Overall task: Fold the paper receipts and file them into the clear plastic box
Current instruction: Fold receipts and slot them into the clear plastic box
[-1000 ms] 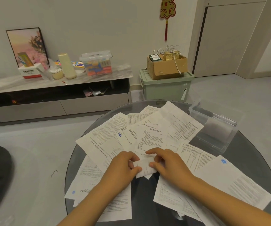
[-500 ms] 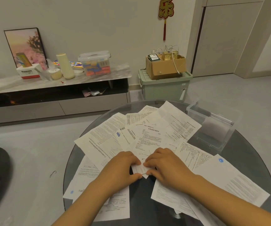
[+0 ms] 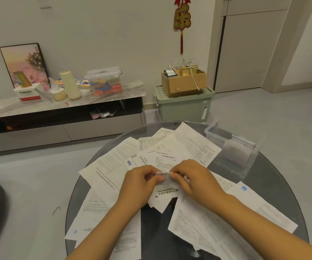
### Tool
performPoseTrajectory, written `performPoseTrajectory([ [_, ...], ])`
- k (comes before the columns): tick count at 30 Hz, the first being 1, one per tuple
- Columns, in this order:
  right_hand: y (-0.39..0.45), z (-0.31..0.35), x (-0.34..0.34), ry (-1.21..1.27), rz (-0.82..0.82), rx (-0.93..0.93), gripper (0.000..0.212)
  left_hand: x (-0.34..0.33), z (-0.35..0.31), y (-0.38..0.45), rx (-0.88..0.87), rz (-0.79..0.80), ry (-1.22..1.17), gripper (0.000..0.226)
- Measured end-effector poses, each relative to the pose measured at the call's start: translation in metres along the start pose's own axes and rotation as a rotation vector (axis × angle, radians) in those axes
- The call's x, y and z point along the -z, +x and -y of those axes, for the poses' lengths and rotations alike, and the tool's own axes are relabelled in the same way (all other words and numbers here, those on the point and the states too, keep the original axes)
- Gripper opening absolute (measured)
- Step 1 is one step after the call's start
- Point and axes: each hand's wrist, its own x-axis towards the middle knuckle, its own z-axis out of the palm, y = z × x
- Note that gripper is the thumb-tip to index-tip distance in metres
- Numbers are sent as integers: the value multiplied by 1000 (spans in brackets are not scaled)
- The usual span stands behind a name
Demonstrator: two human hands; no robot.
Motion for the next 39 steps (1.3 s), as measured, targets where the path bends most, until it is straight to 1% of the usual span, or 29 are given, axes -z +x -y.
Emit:
performPoseTrajectory([
  [2,3,-4,11,31,-7,-41,22,-4,-11,6,-13,-13,7,5],
  [5,6,-13,30,35,-60,-71,19,-14,-27,15,-63,-38,9,9],
  [9,6,-23,50,33,-127,-117,17,-27,-42,23,-68,9,-118,14],
  [14,6,-36,70,64,-176,-176,16,-38,-66,51,-74,19,-163,19],
  [16,7,-44,76,53,-208,-210,16,-43,-77,63,-85,53,-158,14],
  [18,8,-52,83,43,-241,-245,17,-50,-86,74,-105,91,-145,5],
  [21,10,-62,93,67,-302,-288,17,-63,-98,85,-140,99,-142,10],
  [24,11,-73,101,77,-379,-342,15,-77,-107,96,-150,99,-201,9],
  [26,12,-79,105,76,-430,-364,14,-88,-112,102,-134,111,-264,13],
  [28,13,-87,108,66,-491,-386,14,-99,-118,109,-116,107,-335,23],
  [30,13,-100,113,17,-574,-436,15,-112,-123,116,-124,96,-342,29],
  [32,12,-112,117,-93,-644,-489,16,-121,-126,120,-179,93,-251,24],
  [34,9,-123,121,-214,-691,-532,17,-129,-128,123,-276,152,-88,21],
  [37,7,-136,124,-294,-694,-578,17,-142,-132,128,-427,312,226,30],
  [39,7,-141,123,-311,-671,-585,16,-150,-138,131,-522,413,384,44],
])
